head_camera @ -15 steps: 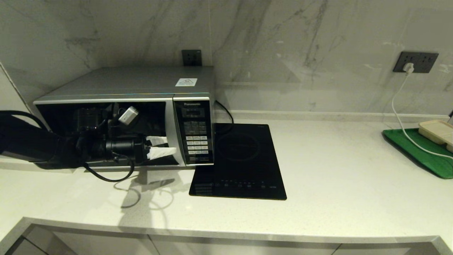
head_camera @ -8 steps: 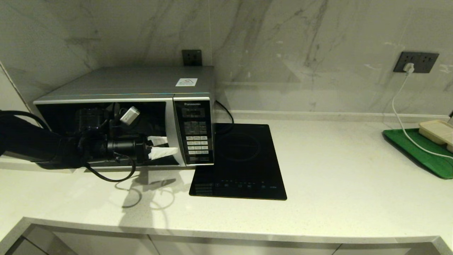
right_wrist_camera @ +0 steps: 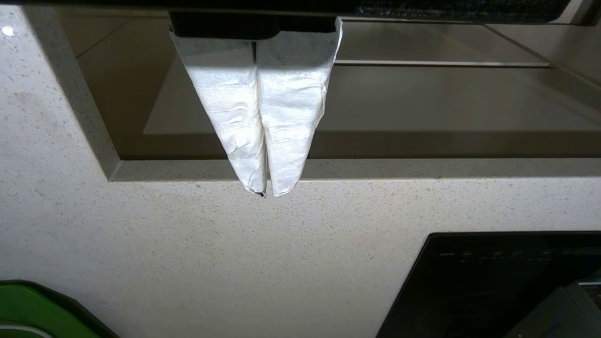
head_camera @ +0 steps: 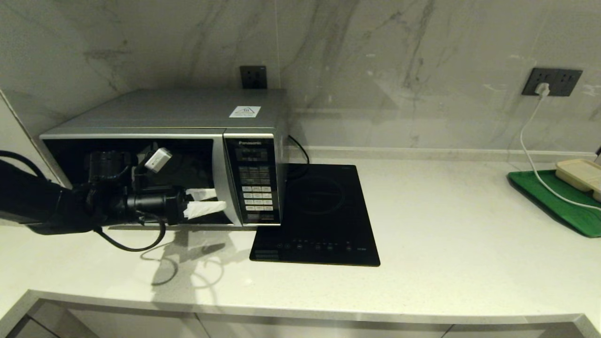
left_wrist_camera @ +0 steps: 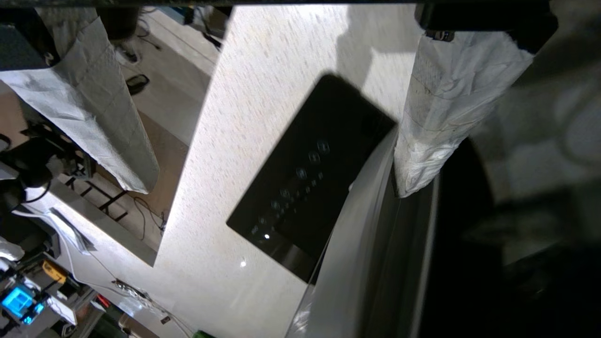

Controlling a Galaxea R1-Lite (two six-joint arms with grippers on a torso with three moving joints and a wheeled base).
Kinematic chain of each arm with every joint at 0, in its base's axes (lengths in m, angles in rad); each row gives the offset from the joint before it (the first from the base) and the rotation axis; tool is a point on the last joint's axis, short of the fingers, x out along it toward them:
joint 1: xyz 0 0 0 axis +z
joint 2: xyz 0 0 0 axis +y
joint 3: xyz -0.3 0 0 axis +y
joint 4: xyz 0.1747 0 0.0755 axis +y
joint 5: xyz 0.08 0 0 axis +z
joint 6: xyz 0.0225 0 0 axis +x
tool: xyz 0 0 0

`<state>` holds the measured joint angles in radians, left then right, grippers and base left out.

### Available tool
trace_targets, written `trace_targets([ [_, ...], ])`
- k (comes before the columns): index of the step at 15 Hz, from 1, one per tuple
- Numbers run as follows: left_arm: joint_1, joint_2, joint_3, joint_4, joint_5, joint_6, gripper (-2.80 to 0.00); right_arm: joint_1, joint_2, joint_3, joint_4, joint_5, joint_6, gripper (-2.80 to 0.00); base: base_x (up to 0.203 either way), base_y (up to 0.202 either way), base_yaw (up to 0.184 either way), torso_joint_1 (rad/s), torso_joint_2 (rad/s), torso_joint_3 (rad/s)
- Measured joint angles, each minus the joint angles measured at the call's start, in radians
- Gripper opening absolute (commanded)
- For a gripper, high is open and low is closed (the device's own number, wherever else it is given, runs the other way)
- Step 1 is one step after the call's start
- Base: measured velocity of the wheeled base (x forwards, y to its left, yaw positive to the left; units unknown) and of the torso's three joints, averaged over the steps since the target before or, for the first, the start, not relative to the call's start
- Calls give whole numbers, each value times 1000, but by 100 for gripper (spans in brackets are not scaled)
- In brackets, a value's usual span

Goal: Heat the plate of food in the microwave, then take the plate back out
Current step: Open the microwave oven

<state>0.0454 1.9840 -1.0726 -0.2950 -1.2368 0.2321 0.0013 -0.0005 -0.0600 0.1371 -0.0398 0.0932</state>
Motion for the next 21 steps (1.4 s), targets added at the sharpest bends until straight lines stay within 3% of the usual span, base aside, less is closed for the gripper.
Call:
trace_targets([
  [6,20,-42,49,4,7,-1,0,0,0,0,0,0,0,-280,0,0,0,0,0,0],
  [11,15,-27,43,-8,61,5,0,0,0,0,0,0,0,-280,0,0,0,0,0,0],
  [16,59,-37,34,-9,79,8,0,0,0,0,0,0,0,-280,0,0,0,0,0,0],
  [21,11,-25,4,-10,76,7,0,0,0,0,0,0,0,-280,0,0,0,0,0,0],
])
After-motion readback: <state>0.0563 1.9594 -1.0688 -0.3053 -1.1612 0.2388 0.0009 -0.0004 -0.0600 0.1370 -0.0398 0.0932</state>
